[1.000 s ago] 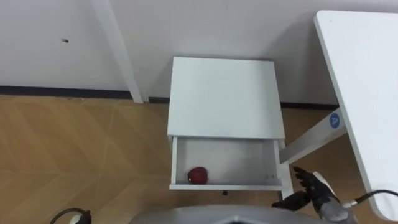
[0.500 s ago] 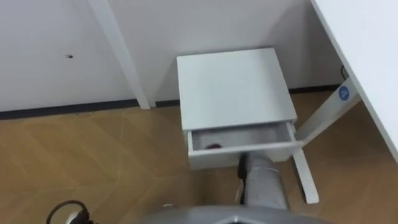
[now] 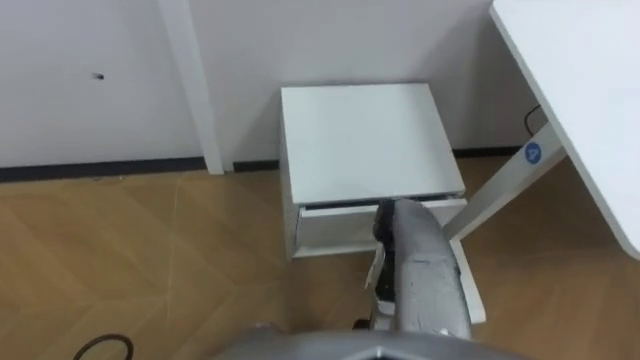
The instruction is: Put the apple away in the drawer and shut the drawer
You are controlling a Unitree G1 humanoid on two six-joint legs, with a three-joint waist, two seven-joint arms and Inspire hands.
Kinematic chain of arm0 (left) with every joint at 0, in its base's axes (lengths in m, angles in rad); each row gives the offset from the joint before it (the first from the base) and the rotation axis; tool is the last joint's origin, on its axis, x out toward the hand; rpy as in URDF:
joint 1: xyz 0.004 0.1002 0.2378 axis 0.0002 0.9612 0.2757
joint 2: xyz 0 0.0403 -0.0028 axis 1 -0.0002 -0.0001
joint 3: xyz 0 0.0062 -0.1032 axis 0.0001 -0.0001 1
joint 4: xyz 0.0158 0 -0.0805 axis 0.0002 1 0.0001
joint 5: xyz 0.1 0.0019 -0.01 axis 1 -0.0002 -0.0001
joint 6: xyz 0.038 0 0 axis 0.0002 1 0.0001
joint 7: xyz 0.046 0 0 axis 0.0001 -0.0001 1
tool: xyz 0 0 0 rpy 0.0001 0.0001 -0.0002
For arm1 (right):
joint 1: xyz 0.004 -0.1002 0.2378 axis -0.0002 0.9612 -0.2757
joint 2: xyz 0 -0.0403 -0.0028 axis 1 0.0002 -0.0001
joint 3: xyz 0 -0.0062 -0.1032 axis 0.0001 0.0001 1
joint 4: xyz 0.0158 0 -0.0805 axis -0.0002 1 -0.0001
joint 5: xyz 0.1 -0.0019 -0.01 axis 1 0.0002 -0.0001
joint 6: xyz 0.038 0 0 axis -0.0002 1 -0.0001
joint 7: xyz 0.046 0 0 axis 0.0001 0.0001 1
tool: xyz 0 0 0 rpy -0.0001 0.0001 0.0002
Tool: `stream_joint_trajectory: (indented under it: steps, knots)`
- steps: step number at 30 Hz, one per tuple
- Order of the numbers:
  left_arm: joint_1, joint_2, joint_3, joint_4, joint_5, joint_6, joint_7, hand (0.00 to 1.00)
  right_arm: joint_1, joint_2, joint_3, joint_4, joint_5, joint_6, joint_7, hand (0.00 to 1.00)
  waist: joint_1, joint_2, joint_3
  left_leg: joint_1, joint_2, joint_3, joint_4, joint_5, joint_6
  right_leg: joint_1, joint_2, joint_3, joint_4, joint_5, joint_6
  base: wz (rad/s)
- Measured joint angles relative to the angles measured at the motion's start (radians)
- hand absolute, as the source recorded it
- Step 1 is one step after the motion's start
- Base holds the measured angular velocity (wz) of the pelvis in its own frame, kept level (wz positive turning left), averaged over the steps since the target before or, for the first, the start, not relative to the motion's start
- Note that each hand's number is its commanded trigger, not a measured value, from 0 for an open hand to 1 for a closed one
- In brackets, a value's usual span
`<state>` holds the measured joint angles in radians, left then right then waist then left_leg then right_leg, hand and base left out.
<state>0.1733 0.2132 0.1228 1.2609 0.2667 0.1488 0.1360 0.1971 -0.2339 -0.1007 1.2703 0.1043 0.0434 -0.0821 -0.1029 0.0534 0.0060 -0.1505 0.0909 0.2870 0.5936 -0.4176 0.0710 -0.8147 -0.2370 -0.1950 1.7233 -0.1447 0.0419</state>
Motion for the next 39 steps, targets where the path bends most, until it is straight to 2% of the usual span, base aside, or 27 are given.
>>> stream_joint_trajectory:
  steps: [1,2,3,4,5,6,7,8,10,12,14,16,17,18,19,20,21,22,23,24,26,27,28,31,33,39]
  knots:
    - [0.021,-0.003,-0.001,0.003,-0.001,-0.004,0.001,0.00,0.000,0.002,0.000,0.000,0.000,0.019,-0.002,0.00,-0.005,-0.032,0.0009,0.044,-0.038,-0.003,-0.065,0.016,-0.149,0.144,-0.006,-0.003,-0.231,0.003,-0.007,-0.10]
    - [0.028,0.000,-0.012,0.004,-0.004,-0.001,0.005,0.00,-0.003,0.008,-0.006,0.001,-0.004,0.024,-0.002,0.00,-0.007,-0.059,-0.0152,0.051,-0.053,-0.034,-0.036,0.008,-0.161,0.207,-0.020,0.002,-0.345,0.002,-0.005,0.20]
    - [0.020,0.025,-0.041,-0.017,-0.024,-0.004,0.012,0.00,0.014,0.013,-0.026,-0.002,-0.027,0.027,-0.001,0.00,-0.005,-0.057,-0.0021,0.003,0.009,-0.125,0.124,-0.018,-0.025,0.287,-0.010,0.004,-0.505,-0.008,0.019,0.27]
    - [0.017,0.041,-0.042,-0.042,-0.036,-0.015,0.021,0.00,0.026,0.015,-0.042,-0.008,-0.036,0.036,-0.004,0.00,0.005,-0.052,0.0105,-0.021,-0.007,-0.184,0.179,-0.135,-0.001,0.356,-0.004,0.025,-0.641,-0.029,0.049,0.16]
    - [0.027,0.050,-0.028,-0.047,-0.037,-0.017,0.028,0.00,0.023,0.021,-0.043,-0.014,-0.040,0.044,-0.002,0.00,0.011,-0.071,0.0148,-0.015,-0.022,-0.182,0.189,-0.144,0.013,0.407,-0.004,0.032,-0.710,-0.043,0.060,0.00]
    - [0.033,0.051,-0.018,-0.048,-0.044,-0.017,0.038,0.00,0.047,0.028,-0.044,-0.035,-0.043,0.045,0.000,0.00,0.014,-0.090,0.0131,0.009,-0.035,-0.180,0.162,-0.143,0.010,0.514,0.011,0.027,-0.847,-0.062,0.071,0.00]
    - [0.032,0.042,-0.020,-0.055,-0.061,-0.027,0.046,0.00,0.056,0.024,-0.055,-0.041,-0.046,0.046,-0.004,0.00,0.020,-0.091,0.0110,0.031,-0.038,-0.175,0.111,-0.119,-0.002,0.586,0.048,0.026,-0.958,-0.077,0.080,0.00]
    - [0.032,0.037,-0.020,-0.060,-0.061,-0.032,0.051,0.00,0.054,0.022,-0.057,-0.042,-0.049,0.045,-0.006,0.00,0.024,-0.091,0.0109,0.042,-0.040,-0.169,0.080,-0.105,-0.005,0.610,0.065,0.031,-1.008,-0.081,0.080,-0.17]
    - [0.032,0.027,-0.009,-0.067,-0.056,-0.047,0.056,0.00,0.025,0.021,-0.060,-0.041,-0.073,0.040,-0.018,0.00,0.028,-0.097,0.0087,0.073,-0.045,-0.160,-0.022,-0.046,-0.009,0.703,0.112,0.033,-1.204,-0.095,0.058,-0.28]
    - [0.037,0.028,0.011,-0.076,-0.056,-0.047,0.057,0.00,0.007,0.023,-0.062,-0.045,-0.099,0.037,-0.019,0.00,0.025,-0.106,0.0005,0.096,-0.045,-0.163,-0.075,-0.013,-0.028,0.752,0.126,0.024,-1.298,-0.096,0.056,-0.08]
    - [0.033,0.028,0.012,-0.095,-0.057,-0.055,0.056,0.00,0.002,0.021,-0.071,-0.067,-0.109,0.034,-0.024,0.00,0.024,-0.109,-0.0024,0.133,-0.044,-0.172,-0.121,0.015,-0.041,0.789,0.136,0.016,-1.339,-0.095,0.055,0.09]
    - [0.032,0.028,0.012,-0.107,-0.058,-0.073,0.054,0.00,-0.002,0.021,-0.076,-0.076,-0.109,0.015,-0.028,0.00,0.024,-0.114,-0.0011,0.175,-0.044,-0.185,-0.166,0.038,-0.054,0.820,0.148,0.012,-1.350,-0.094,0.052,0.12]
    - [0.030,0.027,0.012,-0.112,-0.058,-0.081,0.054,0.00,-0.010,0.021,-0.076,-0.077,-0.107,0.002,-0.028,0.00,0.023,-0.111,-0.0039,0.207,-0.039,-0.185,-0.203,0.056,-0.061,0.836,0.156,0.011,-1.354,-0.094,0.050,0.00]
    - [0.028,0.021,0.012,-0.116,-0.057,-0.085,0.054,0.00,-0.016,0.021,-0.076,-0.078,-0.104,-0.008,-0.028,0.00,0.026,-0.108,-0.0027,0.252,-0.029,-0.211,-0.255,0.078,-0.060,0.817,0.159,-0.002,-1.304,-0.094,0.034,-0.17]
    - [0.027,0.013,0.019,-0.116,-0.057,-0.090,0.056,0.00,-0.022,0.023,-0.074,-0.085,-0.097,-0.018,-0.028,0.00,0.030,-0.087,0.0010,0.283,0.002,-0.294,-0.301,0.084,-0.060,0.752,0.217,0.013,-1.282,-0.137,-0.034,-0.45]
    - [0.033,0.014,0.037,-0.115,-0.053,-0.094,0.056,0.00,-0.031,0.034,-0.074,-0.099,-0.099,-0.027,-0.028,0.00,0.033,-0.072,-0.0031,0.281,0.019,-0.302,-0.303,0.083,-0.063,0.713,0.257,0.032,-1.342,-0.128,-0.063,-0.66]
    - [0.042,0.016,0.087,-0.095,-0.039,-0.094,0.056,0.00,-0.049,0.052,-0.073,-0.117,-0.104,-0.039,-0.027,0.00,0.026,-0.093,0.0144,0.268,0.029,-0.278,-0.275,0.072,-0.101,0.671,0.278,0.022,-1.416,0.012,-0.101,-0.19]
    - [0.040,0.011,0.093,-0.077,-0.037,-0.090,0.056,0.00,-0.037,0.056,-0.077,-0.107,-0.101,-0.036,-0.031,0.00,0.001,-0.096,0.0089,0.266,0.042,-0.250,-0.279,0.068,-0.134,0.693,0.277,-0.007,-1.408,0.019,-0.104,0.14]
    - [0.039,0.009,0.086,-0.076,-0.037,-0.093,0.055,0.00,-0.033,0.057,-0.078,-0.100,-0.097,-0.026,-0.030,0.00,-0.003,-0.102,0.0076,0.267,0.041,-0.232,-0.290,0.067,-0.132,0.708,0.274,0.003,-1.419,0.019,-0.104,0.67]
    - [0.038,0.007,0.069,-0.077,-0.038,-0.098,0.054,0.00,-0.017,0.057,-0.078,-0.079,-0.087,-0.021,-0.030,0.00,-0.006,-0.112,0.0106,0.261,0.035,-0.197,-0.316,0.067,-0.131,0.745,0.267,0.024,-1.454,0.019,-0.104,0.57]
    - [0.038,0.003,0.063,-0.083,-0.040,-0.092,0.054,0.00,-0.009,0.054,-0.079,-0.039,-0.086,-0.020,-0.028,0.00,-0.001,-0.109,0.0096,0.233,0.037,-0.178,-0.372,0.106,-0.143,0.775,0.268,0.039,-1.487,0.019,-0.103,0.23]
    - [0.044,-0.001,0.064,-0.081,-0.039,-0.085,0.054,0.00,-0.024,0.052,-0.079,-0.016,-0.090,-0.020,-0.026,0.00,0.017,-0.097,0.0049,0.223,0.037,-0.154,-0.379,0.151,-0.131,0.776,0.272,0.044,-1.488,0.016,-0.100,-0.28]
    - [0.053,-0.005,0.064,-0.076,-0.038,-0.082,0.054,0.00,-0.025,0.052,-0.079,-0.011,-0.111,-0.022,-0.021,0.00,0.025,-0.092,-0.0047,0.232,0.033,-0.149,-0.375,0.156,-0.127,0.784,0.270,0.040,-1.493,0.017,-0.099,-0.23]
    - [0.054,-0.006,0.061,-0.066,-0.038,-0.084,0.054,0.00,-0.023,0.057,-0.079,-0.009,-0.142,-0.026,-0.007,0.00,0.026,-0.087,-0.0047,0.252,0.017,-0.151,-0.377,0.159,-0.123,0.812,0.261,0.032,-1.504,0.013,-0.092,0.11]
    - [0.055,-0.006,0.058,-0.059,-0.039,-0.084,0.049,0.00,-0.024,0.057,-0.078,0.005,-0.155,-0.024,0.005,0.00,0.027,-0.087,-0.0042,0.267,0.007,-0.148,-0.380,0.159,-0.120,0.829,0.255,0.030,-1.504,0.002,-0.077,0.09]
    - [0.065,-0.024,0.057,-0.057,-0.039,-0.080,0.046,0.00,-0.016,0.063,-0.043,0.018,-0.192,0.026,0.057,0.00,0.028,-0.080,-0.0040,0.283,-0.002,-0.147,-0.379,0.155,-0.112,0.834,0.239,0.031,-1.472,-0.022,-0.075,0.05]
